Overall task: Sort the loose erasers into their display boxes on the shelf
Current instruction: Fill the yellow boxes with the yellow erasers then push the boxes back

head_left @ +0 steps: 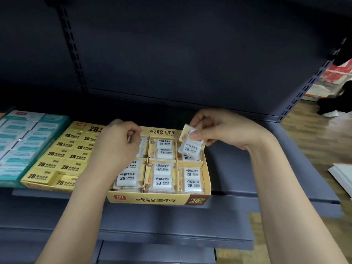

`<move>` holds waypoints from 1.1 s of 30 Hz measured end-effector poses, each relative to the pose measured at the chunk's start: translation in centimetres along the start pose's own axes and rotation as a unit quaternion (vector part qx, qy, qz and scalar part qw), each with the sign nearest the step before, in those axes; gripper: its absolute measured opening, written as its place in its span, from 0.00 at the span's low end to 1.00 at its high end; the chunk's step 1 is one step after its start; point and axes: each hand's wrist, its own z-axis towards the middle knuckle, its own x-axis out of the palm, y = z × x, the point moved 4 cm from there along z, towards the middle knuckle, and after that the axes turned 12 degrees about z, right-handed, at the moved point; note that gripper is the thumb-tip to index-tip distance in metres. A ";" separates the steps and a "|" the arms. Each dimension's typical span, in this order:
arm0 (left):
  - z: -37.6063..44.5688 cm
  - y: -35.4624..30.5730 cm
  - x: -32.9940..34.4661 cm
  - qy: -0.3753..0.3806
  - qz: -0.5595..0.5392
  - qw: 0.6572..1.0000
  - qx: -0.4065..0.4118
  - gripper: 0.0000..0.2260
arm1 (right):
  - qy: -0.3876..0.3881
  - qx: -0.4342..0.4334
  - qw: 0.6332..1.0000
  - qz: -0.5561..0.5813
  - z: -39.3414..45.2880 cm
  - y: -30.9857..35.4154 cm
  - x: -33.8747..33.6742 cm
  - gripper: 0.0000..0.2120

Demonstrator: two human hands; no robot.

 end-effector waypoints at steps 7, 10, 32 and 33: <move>-0.1 -0.1 0.0 -0.013 0.006 1.000 0.013 0.08 | 0.008 0.025 0.995 -0.091 0.9 -0.8 1.5 0.06; -0.1 -0.1 0.0 -0.014 0.013 1.000 0.018 0.08 | -0.016 0.005 0.985 -0.171 0.7 -0.7 1.6 0.07; -2.2 -0.8 -2.4 0.100 0.061 0.987 0.111 0.12 | -0.229 -0.094 0.907 -0.339 -2.8 -1.9 5.0 0.15; -2.2 -0.7 -2.6 0.108 0.062 0.985 0.117 0.12 | -0.243 -0.104 0.904 -0.337 -3.1 -1.7 5.8 0.16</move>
